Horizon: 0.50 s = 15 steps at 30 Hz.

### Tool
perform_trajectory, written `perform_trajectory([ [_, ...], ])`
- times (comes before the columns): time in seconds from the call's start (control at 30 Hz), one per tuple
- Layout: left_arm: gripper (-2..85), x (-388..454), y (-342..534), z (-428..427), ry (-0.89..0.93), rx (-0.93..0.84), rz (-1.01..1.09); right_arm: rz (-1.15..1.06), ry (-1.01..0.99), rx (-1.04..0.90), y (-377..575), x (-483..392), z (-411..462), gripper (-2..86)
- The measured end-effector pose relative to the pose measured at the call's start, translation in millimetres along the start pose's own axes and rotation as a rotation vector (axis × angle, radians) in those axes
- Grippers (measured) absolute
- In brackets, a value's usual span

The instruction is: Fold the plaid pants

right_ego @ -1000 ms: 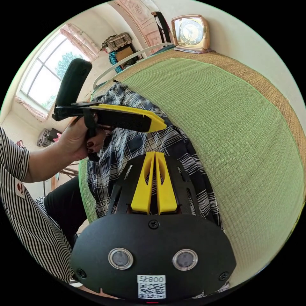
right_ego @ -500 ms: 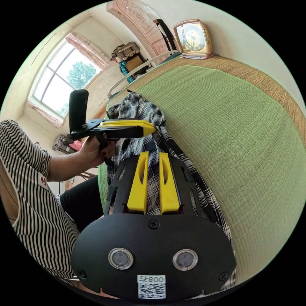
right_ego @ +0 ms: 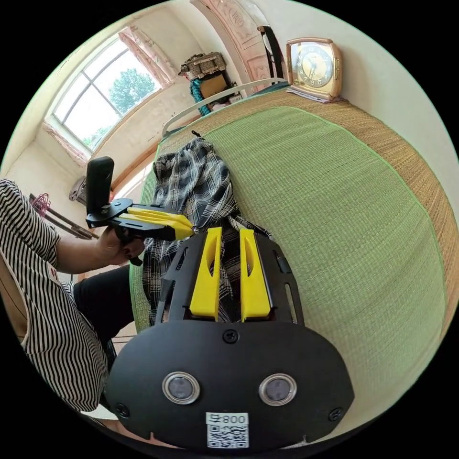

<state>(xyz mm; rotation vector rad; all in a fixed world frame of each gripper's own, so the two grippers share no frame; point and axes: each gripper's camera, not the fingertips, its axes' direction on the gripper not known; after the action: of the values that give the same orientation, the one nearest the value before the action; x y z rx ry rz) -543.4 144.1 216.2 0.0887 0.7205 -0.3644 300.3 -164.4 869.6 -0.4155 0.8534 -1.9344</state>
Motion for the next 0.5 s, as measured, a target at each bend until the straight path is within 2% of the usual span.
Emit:
perform_trajectory([
  [0.3, 0.7, -6.3, -6.7, -15.4, 0.052, 0.032, -0.022, -0.183, 0.191, -0.078, -41.2, -21.9, 35.6, 7.8],
  [0.5, 0.8, -7.0, -15.3, -16.8, 0.073, 0.038, -0.024, -0.133, 0.171, -0.012, -62.2, -12.0, 29.6, 6.5],
])
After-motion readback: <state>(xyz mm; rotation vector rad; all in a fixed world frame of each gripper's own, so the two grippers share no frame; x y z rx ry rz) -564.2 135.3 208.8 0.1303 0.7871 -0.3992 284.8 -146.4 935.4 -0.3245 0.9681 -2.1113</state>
